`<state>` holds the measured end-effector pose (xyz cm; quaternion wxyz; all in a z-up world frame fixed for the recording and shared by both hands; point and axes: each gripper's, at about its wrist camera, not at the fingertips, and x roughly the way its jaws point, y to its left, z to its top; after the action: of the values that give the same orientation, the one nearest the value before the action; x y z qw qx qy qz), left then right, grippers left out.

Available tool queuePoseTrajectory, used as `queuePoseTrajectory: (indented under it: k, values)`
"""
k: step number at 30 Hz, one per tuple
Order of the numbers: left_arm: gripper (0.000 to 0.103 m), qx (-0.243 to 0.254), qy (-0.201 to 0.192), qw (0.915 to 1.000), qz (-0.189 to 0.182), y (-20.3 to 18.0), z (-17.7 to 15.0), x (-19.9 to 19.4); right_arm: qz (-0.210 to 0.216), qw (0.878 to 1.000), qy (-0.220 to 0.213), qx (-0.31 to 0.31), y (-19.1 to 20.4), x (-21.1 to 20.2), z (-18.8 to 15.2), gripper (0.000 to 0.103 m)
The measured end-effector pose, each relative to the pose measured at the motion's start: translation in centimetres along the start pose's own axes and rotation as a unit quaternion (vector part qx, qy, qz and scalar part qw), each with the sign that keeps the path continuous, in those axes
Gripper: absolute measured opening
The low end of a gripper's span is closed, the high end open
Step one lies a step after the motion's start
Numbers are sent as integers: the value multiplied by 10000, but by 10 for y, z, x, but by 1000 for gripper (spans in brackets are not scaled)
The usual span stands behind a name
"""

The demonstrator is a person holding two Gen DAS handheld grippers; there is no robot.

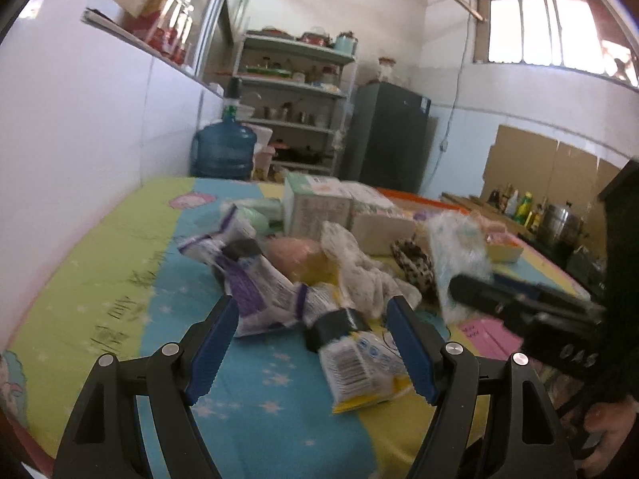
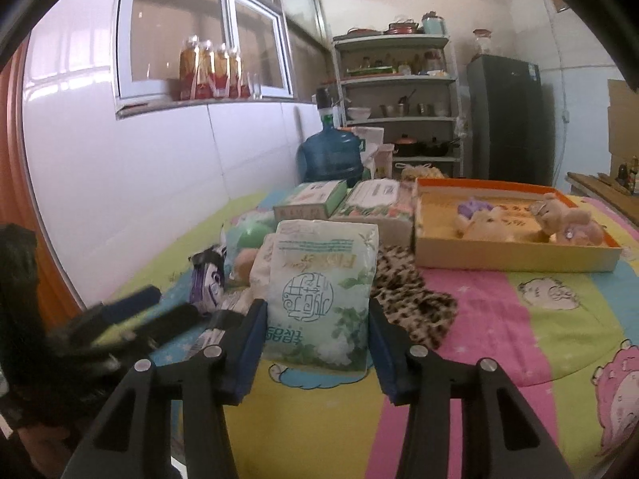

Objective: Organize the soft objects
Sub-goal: 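Grasp the white-yellow snack packet with the left tool while the right tool grasps the tissue pack, then carry the snack packet and tissue pack over the cardboard box with both tools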

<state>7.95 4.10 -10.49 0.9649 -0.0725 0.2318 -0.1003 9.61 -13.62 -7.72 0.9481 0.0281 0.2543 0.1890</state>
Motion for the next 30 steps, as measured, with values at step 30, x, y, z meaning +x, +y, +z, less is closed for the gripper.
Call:
queuePoseTrajectory:
  k: [30]
  values:
    - [47, -211, 649, 9976, -118, -24, -11, 34, 271, 9987, -96, 424, -33, -12, -8, 49]
